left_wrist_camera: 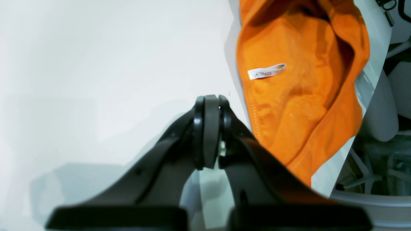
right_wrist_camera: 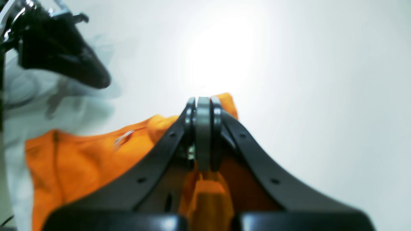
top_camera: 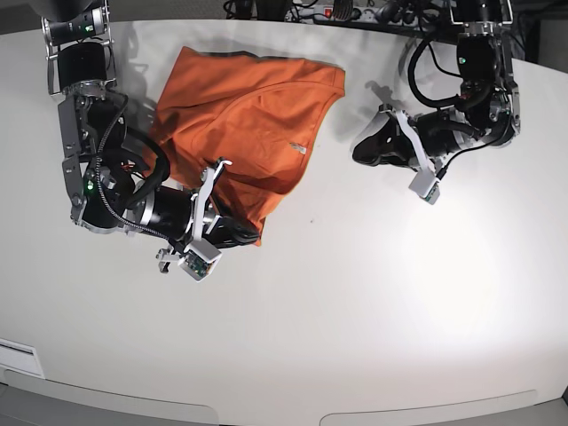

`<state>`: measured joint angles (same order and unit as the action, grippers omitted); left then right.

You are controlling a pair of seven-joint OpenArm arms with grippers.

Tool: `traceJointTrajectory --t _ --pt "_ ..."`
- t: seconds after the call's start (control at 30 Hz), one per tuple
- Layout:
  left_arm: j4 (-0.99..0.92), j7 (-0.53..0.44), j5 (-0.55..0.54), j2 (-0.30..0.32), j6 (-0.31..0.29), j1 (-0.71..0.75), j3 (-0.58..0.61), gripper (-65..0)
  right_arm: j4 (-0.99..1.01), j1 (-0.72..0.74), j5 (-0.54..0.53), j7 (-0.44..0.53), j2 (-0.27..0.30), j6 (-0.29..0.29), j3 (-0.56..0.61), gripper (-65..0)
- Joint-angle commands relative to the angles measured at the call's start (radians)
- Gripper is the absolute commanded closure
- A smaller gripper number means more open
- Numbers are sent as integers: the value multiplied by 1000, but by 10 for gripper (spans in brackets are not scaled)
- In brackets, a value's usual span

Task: Fold the T-shirt properly
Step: 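Pull the bundle's edge with the right gripper to square it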

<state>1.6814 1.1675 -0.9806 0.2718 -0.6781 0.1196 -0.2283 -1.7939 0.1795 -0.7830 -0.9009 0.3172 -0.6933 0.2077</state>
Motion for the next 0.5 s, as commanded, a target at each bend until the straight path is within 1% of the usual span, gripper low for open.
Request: traceJointTrajectory --t 0.0,0.17,0.27,0.47 --pt "16 -23 -27 11 -10 -9 -2 -1 -11 20 16 42 -10 -5 -5 0" --pt "16 -22 -27 11 -10 -9 -2 -1 66 22 163 171 -56 -5 -5 0" --pt "16 -22 -27 11 -10 -9 -2 -1 139 43 233 204 -68 -5 -5 0" --pt "16 -22 -27 11 -10 -3 -2 -1 259 124 248 213 -68 -5 -5 0"
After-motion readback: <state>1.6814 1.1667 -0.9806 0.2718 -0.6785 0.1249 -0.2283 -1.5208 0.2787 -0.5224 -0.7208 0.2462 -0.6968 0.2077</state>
